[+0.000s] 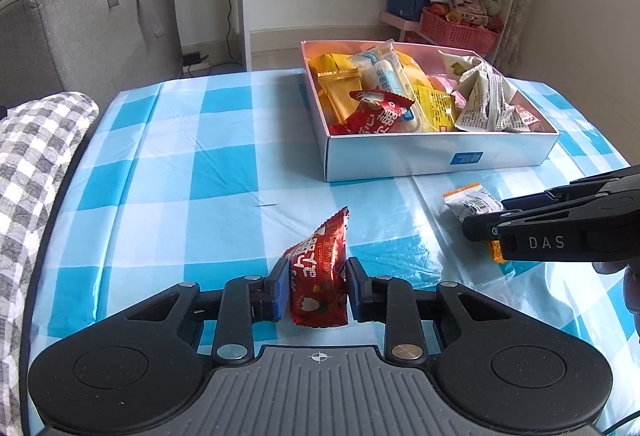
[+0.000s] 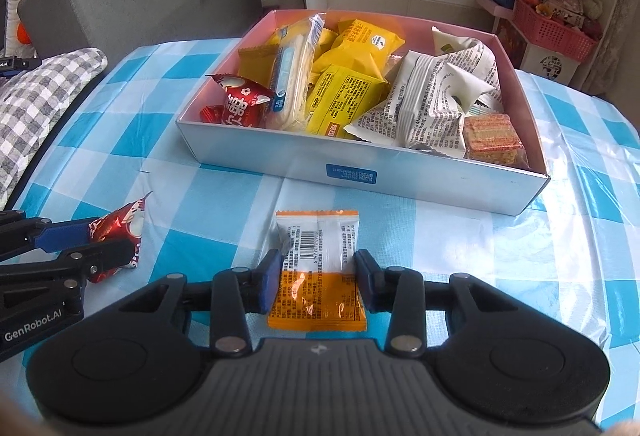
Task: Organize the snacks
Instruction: 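Carry both snacks into the pink box and open both tools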
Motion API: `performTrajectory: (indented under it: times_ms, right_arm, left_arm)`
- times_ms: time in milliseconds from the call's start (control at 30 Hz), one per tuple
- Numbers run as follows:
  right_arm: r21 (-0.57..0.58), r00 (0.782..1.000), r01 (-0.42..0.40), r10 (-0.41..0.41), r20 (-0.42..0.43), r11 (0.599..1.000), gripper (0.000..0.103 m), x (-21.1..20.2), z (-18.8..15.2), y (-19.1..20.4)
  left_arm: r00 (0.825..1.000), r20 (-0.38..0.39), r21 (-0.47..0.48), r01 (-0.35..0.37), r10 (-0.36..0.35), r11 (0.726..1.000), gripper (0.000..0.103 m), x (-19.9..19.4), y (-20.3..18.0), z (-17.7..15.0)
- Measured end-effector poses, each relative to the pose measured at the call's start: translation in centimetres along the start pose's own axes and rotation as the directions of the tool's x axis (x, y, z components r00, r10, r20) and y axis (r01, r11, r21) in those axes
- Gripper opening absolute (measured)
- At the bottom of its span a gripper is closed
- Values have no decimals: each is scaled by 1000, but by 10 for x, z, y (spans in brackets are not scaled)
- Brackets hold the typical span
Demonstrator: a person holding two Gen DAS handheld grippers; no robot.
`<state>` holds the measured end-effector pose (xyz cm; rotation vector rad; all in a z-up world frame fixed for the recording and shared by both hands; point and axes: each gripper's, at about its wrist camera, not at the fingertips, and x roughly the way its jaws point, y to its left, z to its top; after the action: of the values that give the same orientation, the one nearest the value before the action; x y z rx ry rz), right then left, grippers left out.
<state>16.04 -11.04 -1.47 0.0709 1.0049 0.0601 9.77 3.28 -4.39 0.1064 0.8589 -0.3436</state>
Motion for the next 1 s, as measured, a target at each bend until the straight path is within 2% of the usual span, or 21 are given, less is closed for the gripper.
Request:
performTrajectory:
  times_ms: [567,1000]
  right_arm:
    - [30,1000,-6,6,16,1000,36,-19,6,-16]
    - [139,996,-19,7,85,990,36,-40,11,-72]
  left_arm:
    - [999,32,-3,19,-19,1000,27,-12,-12,15]
    - [995,80,1,53,-53,999,27,-12,-37,36]
